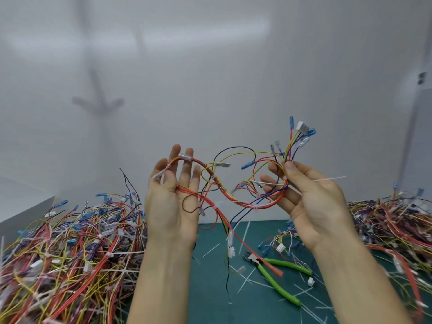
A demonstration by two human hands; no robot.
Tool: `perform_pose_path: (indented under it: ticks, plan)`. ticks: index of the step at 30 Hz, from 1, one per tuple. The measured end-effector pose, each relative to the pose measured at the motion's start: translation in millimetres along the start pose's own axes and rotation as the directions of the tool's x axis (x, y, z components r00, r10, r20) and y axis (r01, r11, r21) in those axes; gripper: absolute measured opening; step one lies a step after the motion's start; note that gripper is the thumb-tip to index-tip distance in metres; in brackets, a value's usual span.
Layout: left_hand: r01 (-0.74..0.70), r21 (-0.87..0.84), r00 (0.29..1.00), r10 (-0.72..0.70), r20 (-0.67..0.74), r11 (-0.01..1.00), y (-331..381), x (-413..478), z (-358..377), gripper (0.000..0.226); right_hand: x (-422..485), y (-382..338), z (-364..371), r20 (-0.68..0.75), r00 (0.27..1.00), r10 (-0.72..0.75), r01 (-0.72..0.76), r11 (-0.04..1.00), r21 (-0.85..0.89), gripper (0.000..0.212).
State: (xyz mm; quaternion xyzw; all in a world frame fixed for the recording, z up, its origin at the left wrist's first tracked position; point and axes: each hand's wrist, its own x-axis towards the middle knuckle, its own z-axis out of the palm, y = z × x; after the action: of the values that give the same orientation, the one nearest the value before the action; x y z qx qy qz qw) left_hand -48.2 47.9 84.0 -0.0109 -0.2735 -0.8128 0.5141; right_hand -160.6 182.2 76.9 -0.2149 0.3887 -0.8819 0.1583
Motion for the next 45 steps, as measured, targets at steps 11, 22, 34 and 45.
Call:
perform_pose_path:
  ticks: [11, 22, 34, 45]
  plan:
    - [-0.083, 0.151, 0.995, 0.075, 0.059, 0.985, -8.8, 6.5, -10.1, 0.028, -0.6, -4.2, -0.6, -0.002, 0.999, -0.045, 0.045, 0.999, 0.011, 0.008]
    - [-0.301, 0.918, 0.953, 0.063, 0.295, 0.257, -17.9, -3.2, -12.5, 0.040, -3.6, 7.1, 6.4, -0.013, 0.974, -0.225, 0.219, 0.961, -0.168, 0.013]
    - [-0.419, 0.841, 0.848, -0.184, 0.497, 0.342, -22.6, -11.5, -1.5, 0.014, -9.7, 21.9, 15.1, 0.333, 0.933, -0.136, 0.234, 0.932, -0.276, 0.006]
    - [-0.252, 0.831, 0.904, -0.186, 0.385, 0.496, -23.5, -2.6, -15.5, 0.008, 14.8, 35.7, -13.1, 0.176, 0.983, -0.058, 0.158, 0.755, -0.636, 0.020]
